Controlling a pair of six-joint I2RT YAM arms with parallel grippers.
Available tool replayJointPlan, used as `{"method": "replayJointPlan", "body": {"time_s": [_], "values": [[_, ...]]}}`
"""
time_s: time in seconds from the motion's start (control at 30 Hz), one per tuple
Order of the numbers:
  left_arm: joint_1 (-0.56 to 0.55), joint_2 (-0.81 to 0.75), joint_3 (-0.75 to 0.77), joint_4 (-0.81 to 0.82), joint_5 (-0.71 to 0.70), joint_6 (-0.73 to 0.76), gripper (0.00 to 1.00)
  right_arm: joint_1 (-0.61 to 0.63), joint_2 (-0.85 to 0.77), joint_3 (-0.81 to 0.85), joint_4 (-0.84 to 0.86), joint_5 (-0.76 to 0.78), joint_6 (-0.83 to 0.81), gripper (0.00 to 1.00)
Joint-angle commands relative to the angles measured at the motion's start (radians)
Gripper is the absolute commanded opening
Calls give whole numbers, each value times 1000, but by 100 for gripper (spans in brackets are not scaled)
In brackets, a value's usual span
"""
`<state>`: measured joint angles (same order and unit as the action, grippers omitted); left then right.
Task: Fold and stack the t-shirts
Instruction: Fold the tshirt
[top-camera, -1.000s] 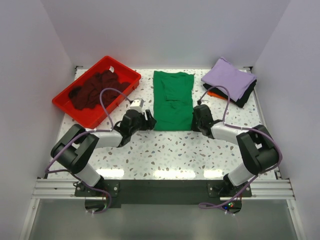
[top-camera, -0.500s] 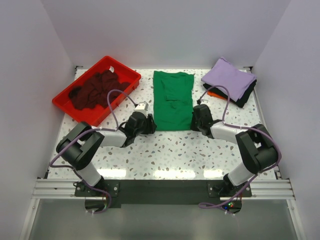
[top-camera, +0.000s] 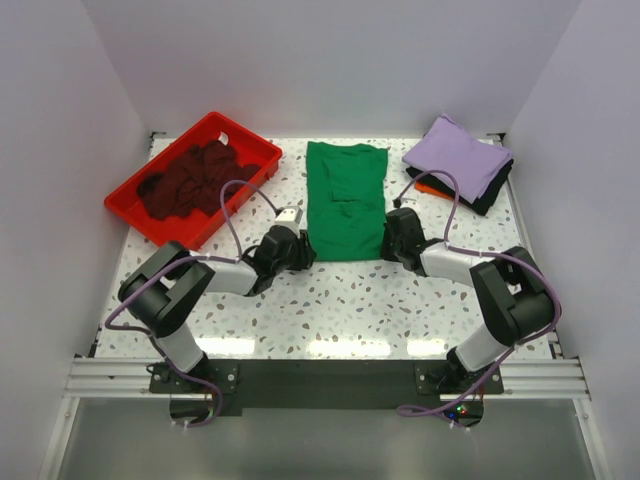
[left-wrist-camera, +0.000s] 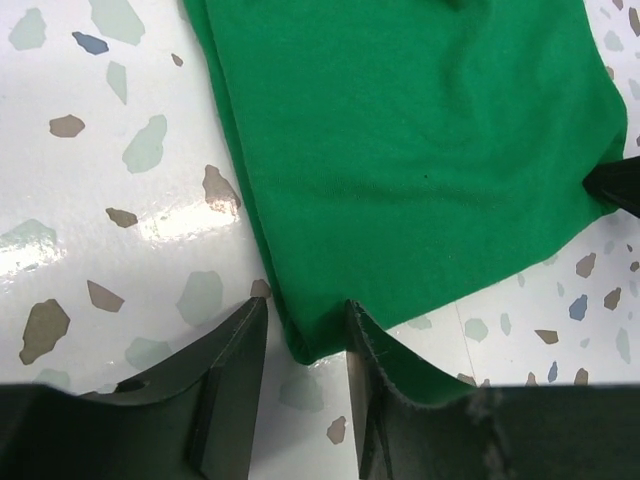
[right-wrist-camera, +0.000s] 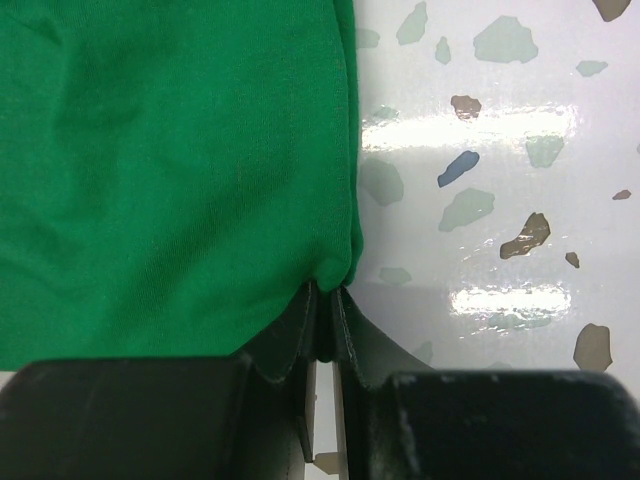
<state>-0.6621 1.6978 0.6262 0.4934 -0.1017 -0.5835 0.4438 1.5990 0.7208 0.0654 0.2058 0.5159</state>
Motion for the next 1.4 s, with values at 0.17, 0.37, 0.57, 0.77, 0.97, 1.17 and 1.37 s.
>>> {"method": "replayJointPlan", "body": {"time_s": [0.17, 0.37, 0.57, 0.77, 0.97, 1.17, 1.37], "values": [[-16, 25, 9, -21, 10, -15, 34, -1, 39, -1, -33, -6, 1, 8], [-50, 29, -26, 16, 14, -36, 29, -2, 32, 2, -39, -8, -2, 5], [-54, 31, -51, 37, 8, -47, 3, -2, 6, -1, -55, -13, -2, 0], [-54, -67, -51, -13, -26, -27, 0, -2, -83, -18, -120, -9, -11, 0], [-60, -249, -97, -84, -29, -21, 0, 3, -295, -56, -238, -8, -19, 0], [-94, -490, -132, -196, -46, -18, 0, 64, -528, -58, -399, 33, -4, 0], [-206, -670, -119, -315, -102, -25, 0, 217, -694, 12, -571, 141, 44, 0]]}}
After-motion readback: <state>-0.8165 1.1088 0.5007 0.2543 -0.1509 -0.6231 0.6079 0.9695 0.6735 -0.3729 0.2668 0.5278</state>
